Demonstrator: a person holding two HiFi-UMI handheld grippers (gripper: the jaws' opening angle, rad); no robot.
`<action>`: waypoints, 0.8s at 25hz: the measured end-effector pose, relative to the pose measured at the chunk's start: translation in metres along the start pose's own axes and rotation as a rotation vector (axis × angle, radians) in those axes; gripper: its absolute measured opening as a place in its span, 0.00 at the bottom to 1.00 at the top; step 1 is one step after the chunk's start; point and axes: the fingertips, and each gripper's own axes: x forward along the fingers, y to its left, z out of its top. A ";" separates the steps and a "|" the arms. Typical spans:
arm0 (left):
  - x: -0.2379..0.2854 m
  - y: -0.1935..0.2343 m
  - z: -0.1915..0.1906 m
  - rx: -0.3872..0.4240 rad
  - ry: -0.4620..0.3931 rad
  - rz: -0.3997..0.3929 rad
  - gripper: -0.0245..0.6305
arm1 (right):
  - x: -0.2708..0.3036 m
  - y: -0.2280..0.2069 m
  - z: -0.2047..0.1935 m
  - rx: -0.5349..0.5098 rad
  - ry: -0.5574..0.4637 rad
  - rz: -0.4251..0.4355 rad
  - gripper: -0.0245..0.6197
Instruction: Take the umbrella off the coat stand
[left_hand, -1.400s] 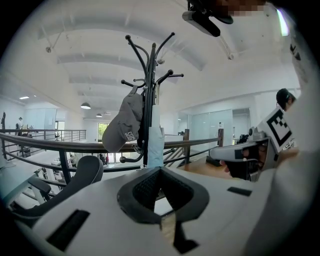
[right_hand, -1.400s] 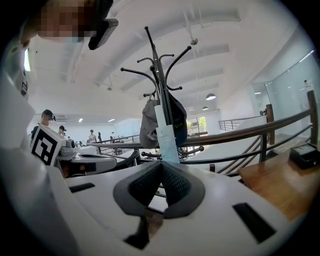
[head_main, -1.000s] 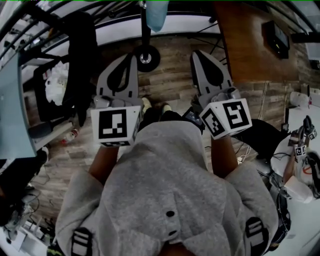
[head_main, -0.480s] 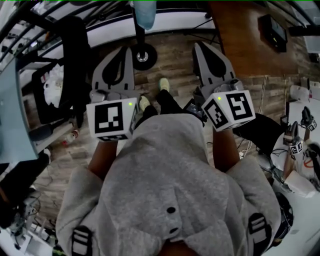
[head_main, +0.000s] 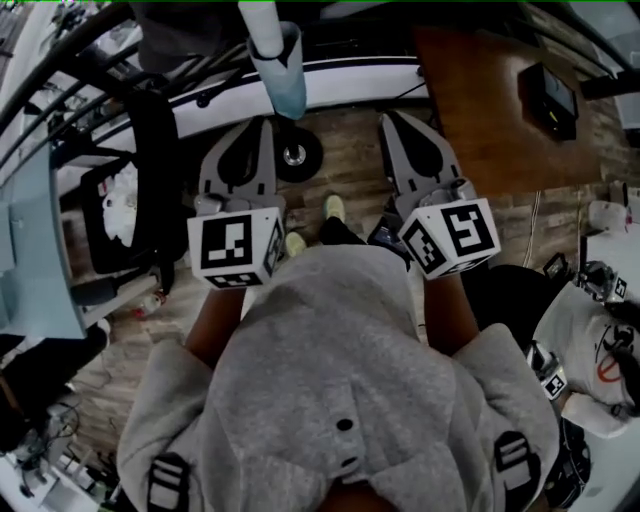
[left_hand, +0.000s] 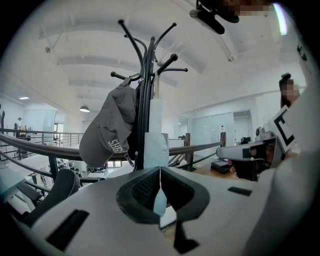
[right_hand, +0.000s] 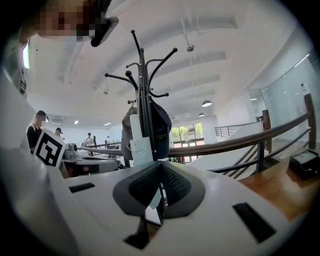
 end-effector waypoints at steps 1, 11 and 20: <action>0.007 0.002 0.002 0.000 -0.002 0.006 0.06 | 0.004 -0.004 0.002 0.000 -0.003 0.002 0.05; 0.054 0.000 -0.005 -0.001 0.026 -0.038 0.52 | 0.030 -0.034 0.012 -0.004 -0.005 0.010 0.05; 0.073 -0.013 -0.018 0.042 0.064 -0.085 0.67 | 0.030 -0.048 0.008 0.014 0.000 -0.007 0.05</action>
